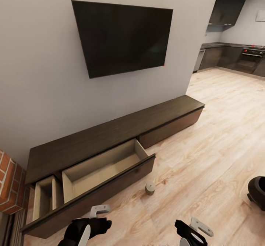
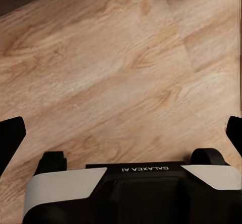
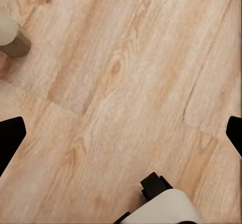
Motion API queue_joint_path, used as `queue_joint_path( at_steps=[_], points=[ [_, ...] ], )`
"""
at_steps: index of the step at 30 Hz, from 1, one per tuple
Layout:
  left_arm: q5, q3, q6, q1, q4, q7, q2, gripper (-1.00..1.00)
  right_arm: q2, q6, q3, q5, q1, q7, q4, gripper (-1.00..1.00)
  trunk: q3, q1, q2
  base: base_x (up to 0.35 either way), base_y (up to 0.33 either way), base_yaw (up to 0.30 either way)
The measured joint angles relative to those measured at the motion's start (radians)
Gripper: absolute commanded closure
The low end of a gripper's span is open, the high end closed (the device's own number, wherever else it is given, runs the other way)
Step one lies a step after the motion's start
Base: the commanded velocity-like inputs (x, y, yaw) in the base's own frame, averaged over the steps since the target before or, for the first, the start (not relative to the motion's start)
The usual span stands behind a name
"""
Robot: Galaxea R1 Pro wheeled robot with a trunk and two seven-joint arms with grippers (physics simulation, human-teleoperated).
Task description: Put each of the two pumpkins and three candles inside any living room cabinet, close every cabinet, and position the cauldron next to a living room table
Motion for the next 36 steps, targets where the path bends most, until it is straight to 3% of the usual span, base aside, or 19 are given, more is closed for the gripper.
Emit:
queue_joint_path(
  at_steps=[18,27,36],
  points=[
    [0.004,-0.009,0.000,0.000,0.000,-0.003,0.000,-1.00,0.000,0.003,-0.004,-0.004,0.000,0.003,0.046,-1.00,-0.017,0.000,0.000,0.015,0.000,-0.226],
    [0.002,-0.010,-0.002,0.000,0.000,-0.003,0.000,-1.00,0.000,0.001,-0.005,-0.003,0.000,0.003,0.053,-1.00,-0.027,-0.001,0.000,0.281,-0.038,-0.207],
    [0.002,-0.020,-0.002,0.000,0.000,-0.002,0.000,-1.00,0.000,-0.002,-0.003,-0.002,0.000,0.002,0.053,-1.00,-0.031,-0.001,0.000,0.276,-0.212,-0.034]
  ],
)
